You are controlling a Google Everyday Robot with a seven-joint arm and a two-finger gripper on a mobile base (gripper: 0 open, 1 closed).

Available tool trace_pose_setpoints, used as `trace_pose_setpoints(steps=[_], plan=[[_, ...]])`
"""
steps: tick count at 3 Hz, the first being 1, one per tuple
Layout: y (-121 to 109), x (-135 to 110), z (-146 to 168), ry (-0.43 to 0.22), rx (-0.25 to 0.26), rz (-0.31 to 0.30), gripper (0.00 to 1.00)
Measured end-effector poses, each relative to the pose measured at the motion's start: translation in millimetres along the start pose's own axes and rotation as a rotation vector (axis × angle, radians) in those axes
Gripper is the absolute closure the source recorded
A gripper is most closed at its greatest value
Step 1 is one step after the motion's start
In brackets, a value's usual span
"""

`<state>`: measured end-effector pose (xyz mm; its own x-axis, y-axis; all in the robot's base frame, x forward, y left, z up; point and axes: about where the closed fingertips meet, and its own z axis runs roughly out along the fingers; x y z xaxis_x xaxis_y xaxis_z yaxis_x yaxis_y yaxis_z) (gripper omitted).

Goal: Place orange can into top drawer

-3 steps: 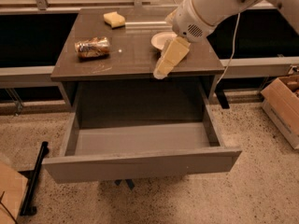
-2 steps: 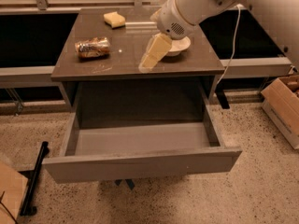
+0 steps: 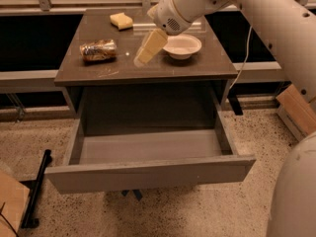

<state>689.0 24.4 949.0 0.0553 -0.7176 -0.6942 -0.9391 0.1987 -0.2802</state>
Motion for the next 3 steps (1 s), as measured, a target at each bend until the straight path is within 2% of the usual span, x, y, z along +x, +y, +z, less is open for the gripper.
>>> trace_pose_setpoints(steps=[1, 2, 3], plan=[[0.9, -3.2, 18.1, -0.04, 0.004, 0.024, 0.0], [-10.2, -10.5, 52.7, -0.092, 0.01, 0.036, 0.0], [-32.9, -21.2, 94.2, -0.145, 0.001, 0.028, 0.0]])
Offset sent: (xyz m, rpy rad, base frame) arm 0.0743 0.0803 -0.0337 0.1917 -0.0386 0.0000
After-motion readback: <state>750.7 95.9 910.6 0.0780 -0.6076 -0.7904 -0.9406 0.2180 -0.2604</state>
